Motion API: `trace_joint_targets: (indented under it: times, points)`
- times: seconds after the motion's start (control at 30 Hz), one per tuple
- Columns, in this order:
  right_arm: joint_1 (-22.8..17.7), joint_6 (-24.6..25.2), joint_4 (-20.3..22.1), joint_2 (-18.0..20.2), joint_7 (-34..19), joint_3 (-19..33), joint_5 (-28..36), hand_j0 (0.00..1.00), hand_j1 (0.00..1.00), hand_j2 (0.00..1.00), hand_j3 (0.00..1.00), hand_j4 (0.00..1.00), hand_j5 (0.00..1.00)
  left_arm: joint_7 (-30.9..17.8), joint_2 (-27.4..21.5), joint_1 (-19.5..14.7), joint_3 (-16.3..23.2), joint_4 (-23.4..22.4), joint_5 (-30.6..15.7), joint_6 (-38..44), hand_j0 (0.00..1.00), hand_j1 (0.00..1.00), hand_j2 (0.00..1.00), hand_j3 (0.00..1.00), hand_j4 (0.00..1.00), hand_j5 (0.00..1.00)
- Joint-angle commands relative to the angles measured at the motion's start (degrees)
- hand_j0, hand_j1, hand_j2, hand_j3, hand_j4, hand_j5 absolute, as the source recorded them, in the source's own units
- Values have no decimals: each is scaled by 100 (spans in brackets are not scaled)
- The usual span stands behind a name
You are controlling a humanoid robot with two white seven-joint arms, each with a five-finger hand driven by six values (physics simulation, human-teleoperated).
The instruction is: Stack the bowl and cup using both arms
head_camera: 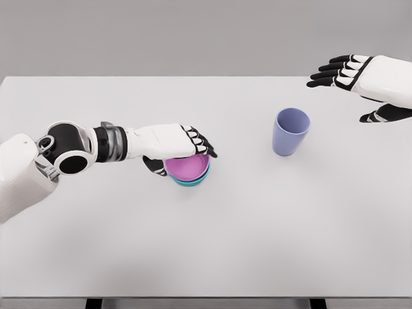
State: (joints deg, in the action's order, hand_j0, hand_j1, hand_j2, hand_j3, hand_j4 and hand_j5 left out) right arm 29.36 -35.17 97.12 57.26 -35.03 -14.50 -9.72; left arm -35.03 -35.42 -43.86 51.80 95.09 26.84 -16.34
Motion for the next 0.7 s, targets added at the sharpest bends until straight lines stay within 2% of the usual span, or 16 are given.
trace_joint_targets:
  times: [0.0,0.13,0.3,0.33,0.43,0.47,0.5,0.57,0.6,0.67]
  points:
    - [0,17,0,4,3,-1,31,100,100,100,100,100,100,3,-8,0,-12,18,-21,-1,100,100,100,100,100,100]
    - [0,17,0,4,3,8,31,100,100,100,100,100,100,3,-52,-44,-108,176,-83,-71,100,100,100,100,100,100]
    - [0,17,0,13,3,8,31,100,100,100,100,100,100,3,-87,-35,-644,212,-118,-783,100,100,100,100,100,100]
    - [0,17,-8,22,3,8,31,100,100,100,100,100,100,3,-114,-26,-776,220,-249,-914,100,100,100,100,100,100]
    - [-9,17,-8,31,3,87,31,100,100,100,100,100,100,3,-641,-18,-1207,220,-1417,-1266,100,100,100,100,100,100]
    - [-9,17,-8,66,3,96,31,100,100,100,100,100,100,3,-939,35,-1452,220,-2145,-1284,100,100,100,100,100,100]
    - [-17,17,-8,66,3,140,31,100,100,100,100,100,100,3,-1098,53,-1558,220,-2630,-1284,100,100,100,100,100,100]
    - [-53,17,0,92,3,166,31,100,100,100,100,100,100,3,-1581,114,-1585,194,-3940,-1284,100,100,100,100,100,100]
    - [-132,17,-8,136,3,175,31,100,100,100,100,100,100,3,-1766,272,-1620,124,-4546,-1275,100,100,100,100,100,100]
    - [-281,17,-8,180,3,360,31,100,100,100,100,100,100,3,-1880,501,-1743,-341,-5268,-1275,100,100,100,100,100,100]
